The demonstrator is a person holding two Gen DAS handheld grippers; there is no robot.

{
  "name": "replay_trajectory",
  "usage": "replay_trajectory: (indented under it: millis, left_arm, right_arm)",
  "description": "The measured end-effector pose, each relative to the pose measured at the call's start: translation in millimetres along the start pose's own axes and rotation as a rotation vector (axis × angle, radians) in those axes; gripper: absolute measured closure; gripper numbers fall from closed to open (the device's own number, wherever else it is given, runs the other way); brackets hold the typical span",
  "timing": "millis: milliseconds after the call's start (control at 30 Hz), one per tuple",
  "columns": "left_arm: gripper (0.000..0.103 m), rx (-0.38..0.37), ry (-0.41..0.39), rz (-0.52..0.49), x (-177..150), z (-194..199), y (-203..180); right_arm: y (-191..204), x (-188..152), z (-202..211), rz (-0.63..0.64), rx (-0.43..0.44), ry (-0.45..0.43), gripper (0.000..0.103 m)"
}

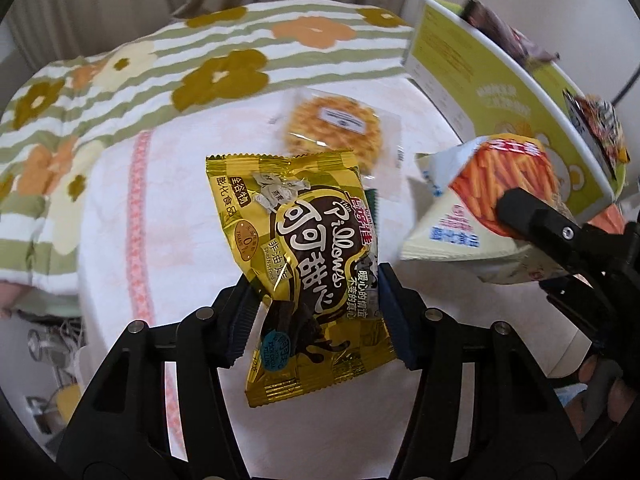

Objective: Organize snacks
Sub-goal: 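Grasp the gold Pillows bag with the left gripper while the right grasps the orange stick-snack bag, then carry both bags over the box and open both grippers to drop them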

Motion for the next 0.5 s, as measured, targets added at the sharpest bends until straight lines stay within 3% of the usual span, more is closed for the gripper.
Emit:
replay_trajectory:
  millis: [233, 500]
  left_arm:
    - [0.05, 0.032, -0.058, 0.037, 5, 44, 22]
    - [0.05, 0.012, -0.153, 0.051, 39, 100, 24]
  right_arm:
    - [26, 5, 18, 0.063, 0.021, -0.012, 0.061]
    - [60, 29, 68, 0.152, 0.055, -0.088, 0.061]
Point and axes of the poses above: each gripper's, at about its wrist camera, not at the fingertips, and z roughly against the way its jaws point, y to its left, x to its top, the point moved 4 cm from there along -z, roughly the way its jaws point, and after that the axes turned 11 degrees about -x, right-handed, at the moved point
